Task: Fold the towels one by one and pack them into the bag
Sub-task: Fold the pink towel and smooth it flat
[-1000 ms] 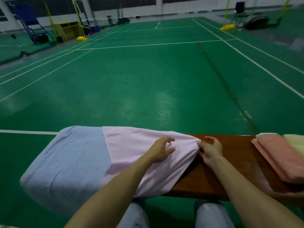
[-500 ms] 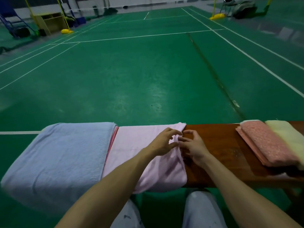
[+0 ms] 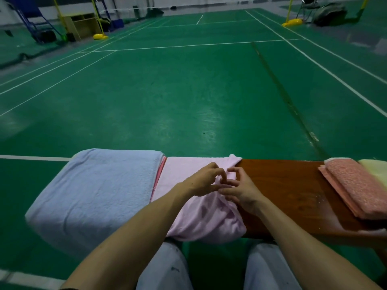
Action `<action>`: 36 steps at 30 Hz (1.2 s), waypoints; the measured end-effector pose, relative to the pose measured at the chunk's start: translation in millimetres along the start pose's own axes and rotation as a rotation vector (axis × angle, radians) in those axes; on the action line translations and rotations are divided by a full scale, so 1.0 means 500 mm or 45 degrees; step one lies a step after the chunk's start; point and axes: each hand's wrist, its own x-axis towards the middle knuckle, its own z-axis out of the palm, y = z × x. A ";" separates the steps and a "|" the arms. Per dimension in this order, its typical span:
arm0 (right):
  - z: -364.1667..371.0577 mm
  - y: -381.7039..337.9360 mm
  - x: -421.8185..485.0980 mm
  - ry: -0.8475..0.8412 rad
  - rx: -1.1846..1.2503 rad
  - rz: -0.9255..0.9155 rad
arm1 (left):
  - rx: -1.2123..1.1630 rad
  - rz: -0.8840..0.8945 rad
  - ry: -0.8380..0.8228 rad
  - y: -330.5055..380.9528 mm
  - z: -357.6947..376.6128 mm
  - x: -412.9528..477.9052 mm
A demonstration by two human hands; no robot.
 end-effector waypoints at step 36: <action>0.085 -0.008 0.003 -0.048 -1.296 -0.227 | 0.057 -0.142 0.115 -0.121 -0.057 -0.120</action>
